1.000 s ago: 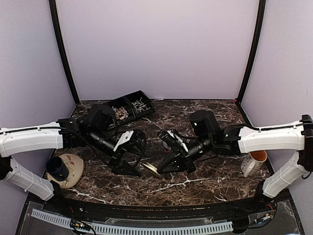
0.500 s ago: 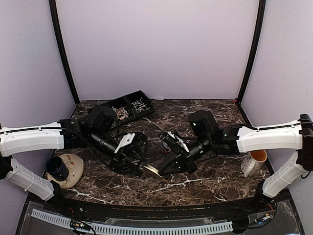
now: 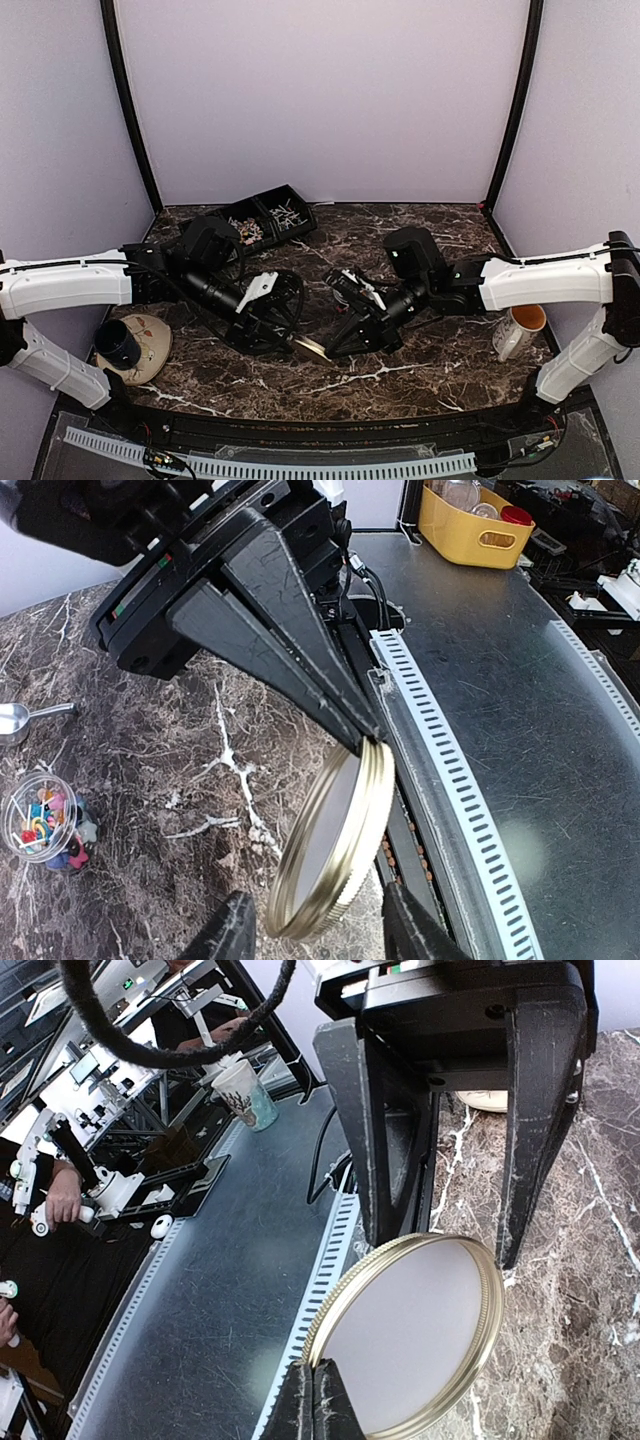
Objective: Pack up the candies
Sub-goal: Pass from the right arm to the left
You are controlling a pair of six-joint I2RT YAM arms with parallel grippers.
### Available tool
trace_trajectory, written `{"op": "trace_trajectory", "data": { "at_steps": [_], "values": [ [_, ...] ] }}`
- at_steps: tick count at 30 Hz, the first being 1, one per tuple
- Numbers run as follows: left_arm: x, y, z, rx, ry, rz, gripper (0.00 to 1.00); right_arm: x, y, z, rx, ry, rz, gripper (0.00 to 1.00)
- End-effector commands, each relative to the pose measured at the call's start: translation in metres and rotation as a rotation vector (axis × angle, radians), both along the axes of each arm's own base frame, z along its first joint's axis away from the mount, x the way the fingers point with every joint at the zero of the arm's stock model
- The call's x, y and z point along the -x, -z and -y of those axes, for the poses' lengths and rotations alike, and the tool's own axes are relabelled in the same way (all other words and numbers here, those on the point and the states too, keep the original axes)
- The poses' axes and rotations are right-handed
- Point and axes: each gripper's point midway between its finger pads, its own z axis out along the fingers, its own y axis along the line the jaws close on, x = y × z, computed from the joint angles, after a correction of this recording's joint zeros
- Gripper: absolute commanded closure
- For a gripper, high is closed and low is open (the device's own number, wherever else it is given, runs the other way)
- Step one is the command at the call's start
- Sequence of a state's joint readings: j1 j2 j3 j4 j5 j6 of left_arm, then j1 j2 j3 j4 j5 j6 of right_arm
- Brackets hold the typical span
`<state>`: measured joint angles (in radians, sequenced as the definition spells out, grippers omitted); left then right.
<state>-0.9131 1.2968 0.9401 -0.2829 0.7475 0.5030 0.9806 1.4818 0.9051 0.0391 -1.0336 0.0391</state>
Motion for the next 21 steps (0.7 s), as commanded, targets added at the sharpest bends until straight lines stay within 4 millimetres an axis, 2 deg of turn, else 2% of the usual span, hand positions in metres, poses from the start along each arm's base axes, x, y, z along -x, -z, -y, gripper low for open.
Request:
{"op": "trace_trajectory", "data": {
  "at_steps": [1,8,21],
  "values": [
    [0.0013,-0.0086,0.0047,0.026,0.012,0.009,0.55,-0.0024,-0.0042,-0.0007,-0.035,-0.014,-0.001,1.0],
    [0.0015,-0.0056,0.0058,0.017,0.013,0.006,0.59,-0.0045,-0.0026,-0.0011,-0.035,-0.018,-0.012,1.0],
    [0.0026,-0.0048,0.0066,0.013,0.014,0.003,0.74,-0.0102,-0.0014,0.0007,-0.031,-0.004,-0.022,1.0]
  ]
}}
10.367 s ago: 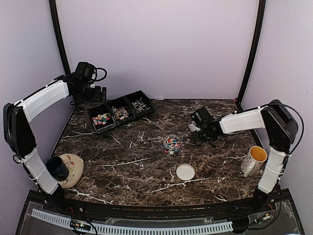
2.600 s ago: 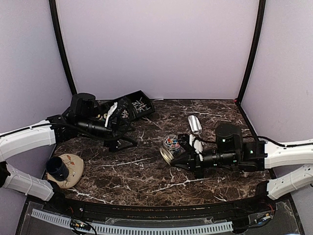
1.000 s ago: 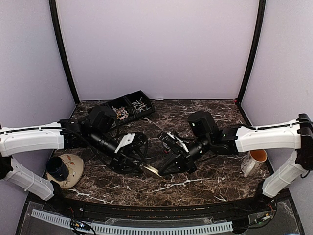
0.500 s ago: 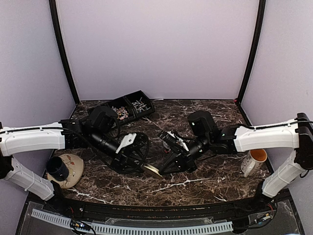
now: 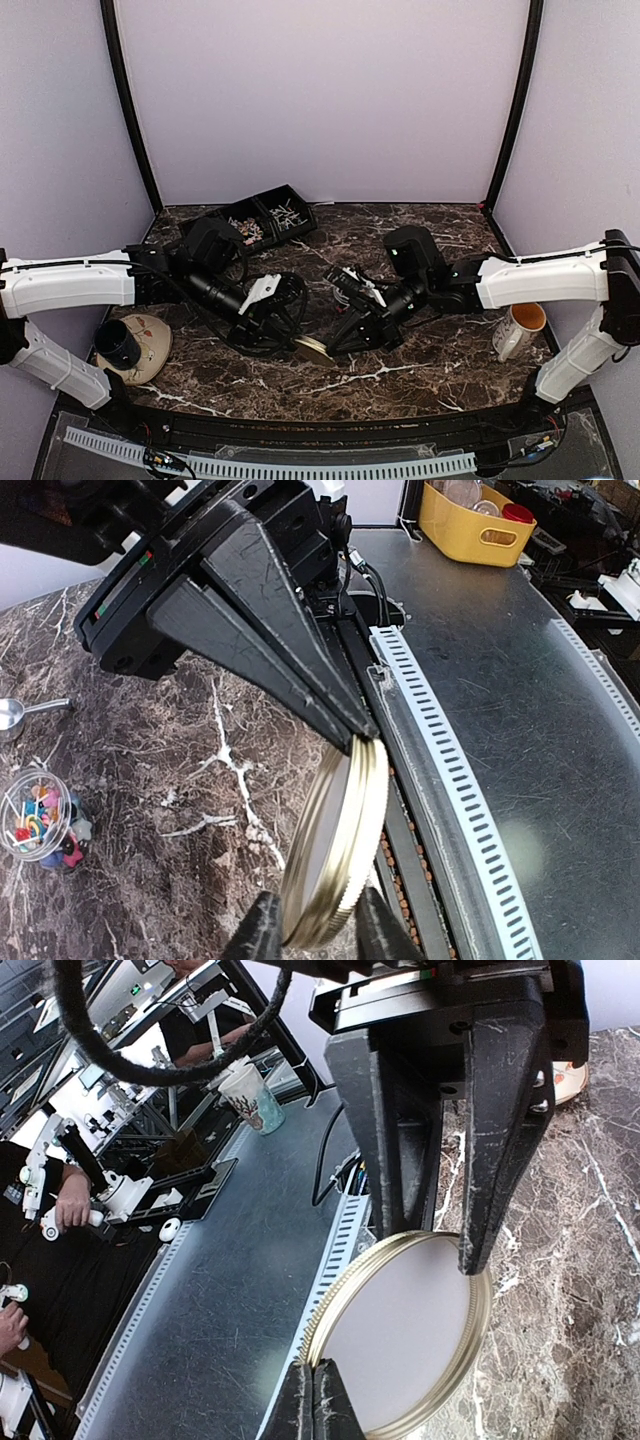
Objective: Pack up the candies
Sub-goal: Pass from the right arm to the left, then place the box lid at the center of the board.
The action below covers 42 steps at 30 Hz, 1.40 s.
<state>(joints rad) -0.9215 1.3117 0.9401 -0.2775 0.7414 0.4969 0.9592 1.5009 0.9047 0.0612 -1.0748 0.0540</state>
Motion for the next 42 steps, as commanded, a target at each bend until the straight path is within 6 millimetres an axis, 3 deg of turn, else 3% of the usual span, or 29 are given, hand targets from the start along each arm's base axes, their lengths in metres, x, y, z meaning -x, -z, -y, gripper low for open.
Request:
{"op": "trace_trajectory", "data": {
  "at_steps": [1,10,19,23,28,33,42],
  "values": [
    [0.002,-0.009,0.004,0.023,0.013,0.008,0.75,-0.005,-0.002,0.0,-0.023,0.005,0.006,1.0],
    [0.003,-0.01,0.004,0.026,0.016,0.0,0.81,-0.011,0.0,0.0,-0.018,0.017,0.007,0.99],
    [0.003,-0.009,0.007,0.016,0.006,-0.043,0.83,-0.024,-0.002,0.004,-0.007,0.074,0.034,0.81],
    [-0.003,-0.004,0.01,-0.011,-0.035,-0.082,0.83,-0.043,-0.003,0.011,0.026,0.166,0.073,0.71],
    [-0.017,0.015,0.017,-0.108,-0.115,-0.148,0.83,-0.098,0.0,0.034,0.134,0.452,0.162,0.65],
    [-0.031,0.04,0.027,-0.212,-0.189,-0.237,0.83,-0.137,-0.004,0.065,0.201,0.678,0.244,0.63],
    [-0.049,0.077,0.053,-0.312,-0.283,-0.426,0.85,-0.157,-0.011,0.095,0.25,0.852,0.321,0.62]
  ]
}}
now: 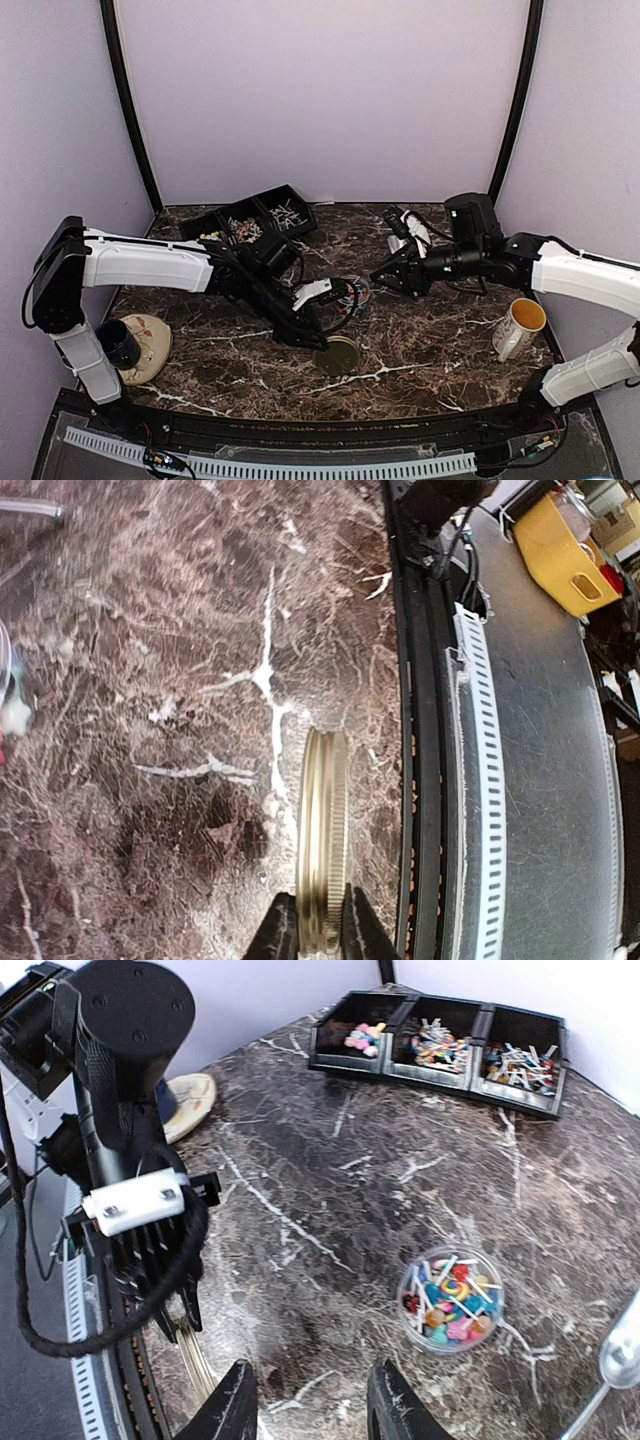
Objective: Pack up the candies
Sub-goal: Place the box lid at the center of the board.
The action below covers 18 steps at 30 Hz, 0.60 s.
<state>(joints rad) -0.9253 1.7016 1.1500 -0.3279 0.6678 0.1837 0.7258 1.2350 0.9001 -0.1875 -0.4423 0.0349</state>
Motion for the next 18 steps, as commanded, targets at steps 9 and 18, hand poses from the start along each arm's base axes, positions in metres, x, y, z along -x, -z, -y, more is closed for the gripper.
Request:
{"op": "trace_trajectory", "data": {
  "at_steps": [9,18],
  "values": [
    [-0.023,0.041,0.025,-0.106,-0.136,-0.219,0.85,-0.008,-0.006,0.025,0.03,0.131,0.056,0.61],
    [-0.039,0.049,0.026,-0.131,-0.183,-0.237,0.7,0.0,-0.006,0.029,0.031,0.112,0.054,0.56]
  ]
}}
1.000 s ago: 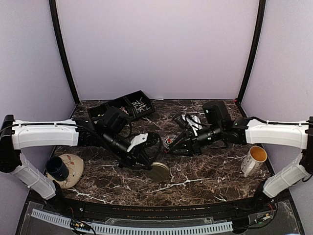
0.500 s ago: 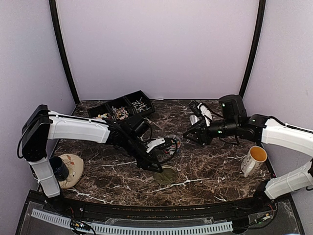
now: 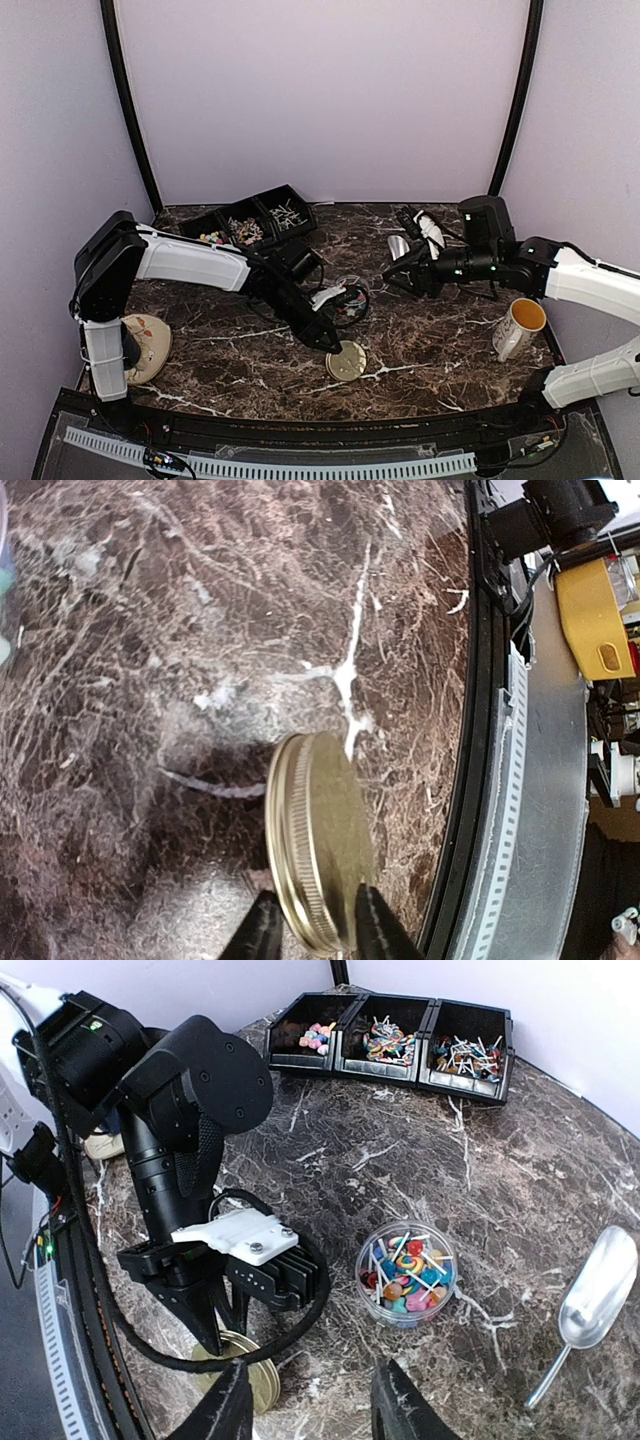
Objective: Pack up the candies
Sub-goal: Place the box lid at the center of the board.
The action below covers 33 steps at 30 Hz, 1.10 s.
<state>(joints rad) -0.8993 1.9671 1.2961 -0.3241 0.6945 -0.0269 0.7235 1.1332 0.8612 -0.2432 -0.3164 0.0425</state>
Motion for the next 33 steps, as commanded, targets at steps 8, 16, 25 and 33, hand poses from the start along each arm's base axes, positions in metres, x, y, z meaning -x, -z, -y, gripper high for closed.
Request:
{"op": "trace_trajectory", "data": {
  "at_steps": [8,16,25,33],
  "values": [
    [-0.041,-0.021,-0.014,-0.006,-0.109,0.051,0.41,-0.003,0.002,0.003,-0.009,0.023,0.016,0.48],
    [-0.105,-0.049,-0.041,0.029,-0.388,0.168,0.19,-0.051,0.021,0.002,-0.025,0.256,-0.022,0.47],
    [-0.153,-0.063,-0.098,0.042,-0.803,0.393,0.13,-0.104,0.049,-0.015,-0.107,0.427,-0.129,0.37],
    [-0.152,-0.045,-0.145,0.012,-1.022,0.461,0.09,-0.11,0.09,-0.042,-0.211,0.405,-0.357,0.3]
  ]
}}
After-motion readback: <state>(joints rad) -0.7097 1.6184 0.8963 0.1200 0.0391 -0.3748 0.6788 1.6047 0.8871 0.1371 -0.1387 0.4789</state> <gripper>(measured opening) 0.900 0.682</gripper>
